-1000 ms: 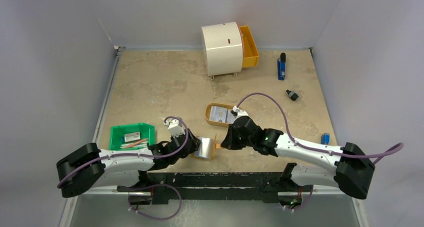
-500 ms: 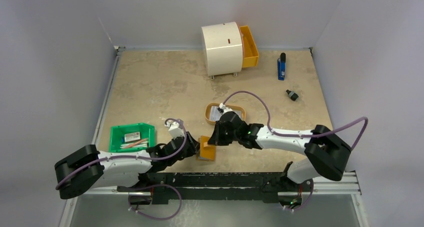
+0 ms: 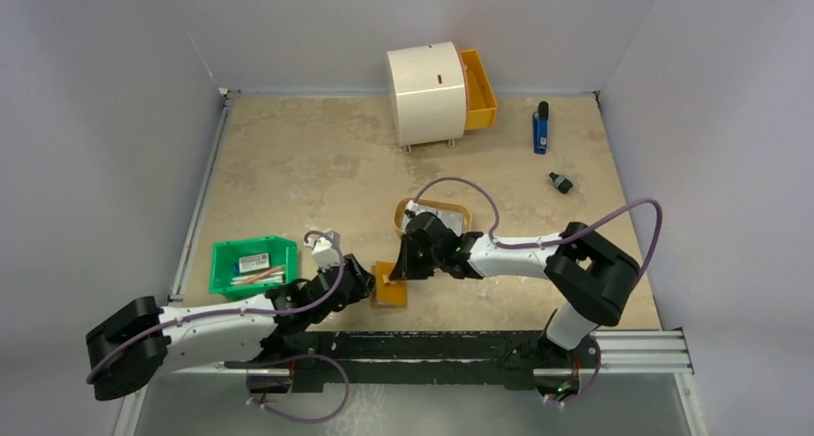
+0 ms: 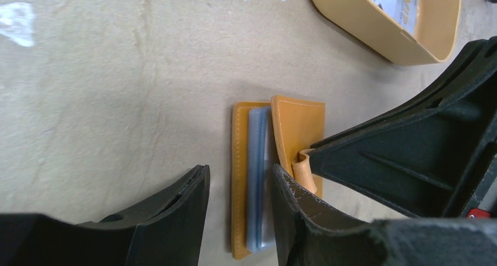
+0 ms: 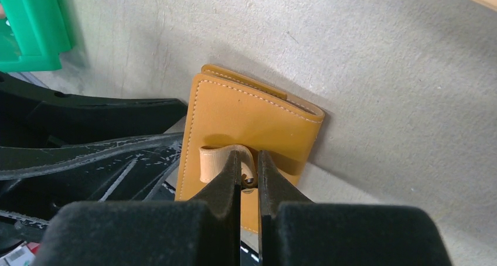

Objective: Put the credit cards into the card holder
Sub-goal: Close the card holder at the center of the board, then pick up the card holder from the center of the board.

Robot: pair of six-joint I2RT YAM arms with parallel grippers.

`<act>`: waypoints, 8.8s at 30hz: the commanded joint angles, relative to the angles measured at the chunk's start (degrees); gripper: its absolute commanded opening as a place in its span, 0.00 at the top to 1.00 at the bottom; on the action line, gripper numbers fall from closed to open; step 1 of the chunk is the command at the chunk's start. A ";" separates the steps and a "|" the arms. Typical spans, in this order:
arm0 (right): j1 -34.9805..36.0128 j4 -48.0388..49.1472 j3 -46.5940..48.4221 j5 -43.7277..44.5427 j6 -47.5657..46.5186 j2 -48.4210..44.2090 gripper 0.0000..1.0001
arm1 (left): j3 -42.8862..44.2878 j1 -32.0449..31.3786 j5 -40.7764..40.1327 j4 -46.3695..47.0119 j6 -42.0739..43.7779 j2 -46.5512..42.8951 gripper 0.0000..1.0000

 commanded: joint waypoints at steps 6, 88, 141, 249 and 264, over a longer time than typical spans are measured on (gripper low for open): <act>0.13 -1.80 3.78 2.22 -1.05 2.82 1.00 | 3.97 0.11 -4.64 -18.18 -1.36 -10.52 0.55; 4.43 -14.09 8.47 11.76 -4.73 5.84 0.37 | 10.90 0.11 -5.65 -16.37 -0.26 -1.26 0.56; -1.63 11.12 -4.55 -11.11 3.24 1.60 0.52 | 3.78 0.15 -5.12 -9.03 -3.31 9.64 0.98; 7.65 47.63 1.43 43.75 -148.86 -37.33 1.00 | 78.45 0.52 0.16 -17.52 7.89 16.60 0.25; 8.09 48.69 1.19 43.55 -149.30 -36.46 1.00 | 79.98 0.89 0.91 -19.48 8.70 18.37 0.33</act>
